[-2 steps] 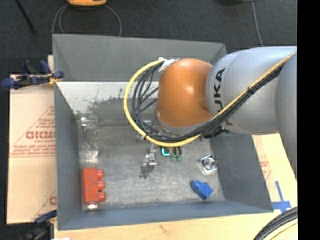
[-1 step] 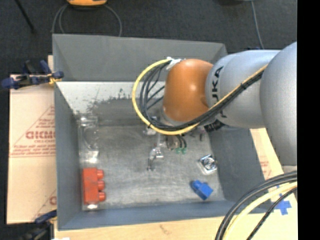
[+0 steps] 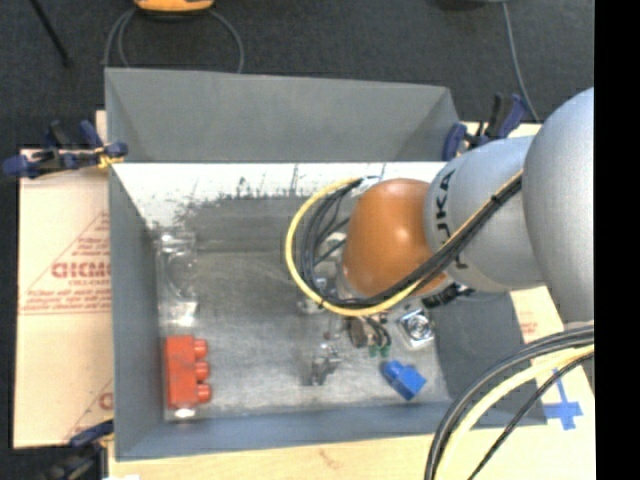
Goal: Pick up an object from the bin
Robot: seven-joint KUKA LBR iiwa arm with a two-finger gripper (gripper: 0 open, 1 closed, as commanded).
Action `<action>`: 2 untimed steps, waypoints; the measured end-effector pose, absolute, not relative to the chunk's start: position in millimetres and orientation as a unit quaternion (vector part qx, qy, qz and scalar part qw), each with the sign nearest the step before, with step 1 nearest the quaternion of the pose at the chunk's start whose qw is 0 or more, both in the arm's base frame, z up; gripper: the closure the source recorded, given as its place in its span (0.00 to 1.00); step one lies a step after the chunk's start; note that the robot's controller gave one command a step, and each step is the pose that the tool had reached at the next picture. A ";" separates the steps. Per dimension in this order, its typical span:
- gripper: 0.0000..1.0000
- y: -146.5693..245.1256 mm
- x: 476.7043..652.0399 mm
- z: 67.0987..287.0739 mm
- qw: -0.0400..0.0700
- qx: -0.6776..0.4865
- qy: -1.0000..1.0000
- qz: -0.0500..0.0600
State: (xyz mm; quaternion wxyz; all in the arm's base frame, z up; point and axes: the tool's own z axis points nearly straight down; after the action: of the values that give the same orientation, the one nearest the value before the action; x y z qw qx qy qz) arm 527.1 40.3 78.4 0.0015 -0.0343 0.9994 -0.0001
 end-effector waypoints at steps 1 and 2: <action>0.00 -10.6 537.5 74.3 0.005 0.227 0.974 0.004; 0.00 -44.1 486.5 85.2 -0.001 0.184 0.983 -0.001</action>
Offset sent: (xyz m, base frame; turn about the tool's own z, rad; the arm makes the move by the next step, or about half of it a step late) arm 0.0066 -0.0529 -0.0084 0.5306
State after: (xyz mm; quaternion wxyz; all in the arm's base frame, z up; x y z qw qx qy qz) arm 486.5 -44.1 85.2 -0.0006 0.1839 0.9829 -0.0012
